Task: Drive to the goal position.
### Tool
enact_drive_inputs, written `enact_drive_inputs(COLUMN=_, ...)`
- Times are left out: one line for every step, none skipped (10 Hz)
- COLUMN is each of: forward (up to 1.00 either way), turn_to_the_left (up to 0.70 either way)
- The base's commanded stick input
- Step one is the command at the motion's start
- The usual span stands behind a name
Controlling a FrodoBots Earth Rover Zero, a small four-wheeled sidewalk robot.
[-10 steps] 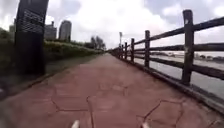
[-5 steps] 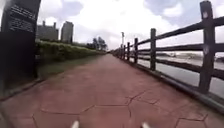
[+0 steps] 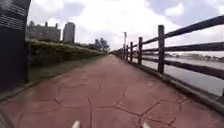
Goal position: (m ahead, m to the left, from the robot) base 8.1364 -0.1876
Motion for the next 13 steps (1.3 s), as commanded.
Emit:
enact_drive_inputs(forward=0.85, turn_to_the_left=-0.23)
enact_drive_inputs(forward=0.85, turn_to_the_left=0.11)
enact_drive_inputs(forward=0.85, turn_to_the_left=0.11)
enact_drive_inputs(forward=0.85, turn_to_the_left=0.11)
enact_drive_inputs(forward=0.85, turn_to_the_left=0.11)
enact_drive_inputs(forward=0.85, turn_to_the_left=0.11)
enact_drive_inputs(forward=0.85, turn_to_the_left=0.11)
enact_drive_inputs(forward=0.85, turn_to_the_left=-0.19)
enact_drive_inputs(forward=0.85, turn_to_the_left=-0.23)
enact_drive_inputs(forward=0.85, turn_to_the_left=-0.23)
enact_drive_inputs(forward=0.85, turn_to_the_left=-0.10)
enact_drive_inputs(forward=0.85, turn_to_the_left=0.11)
enact_drive_inputs(forward=0.85, turn_to_the_left=0.11)
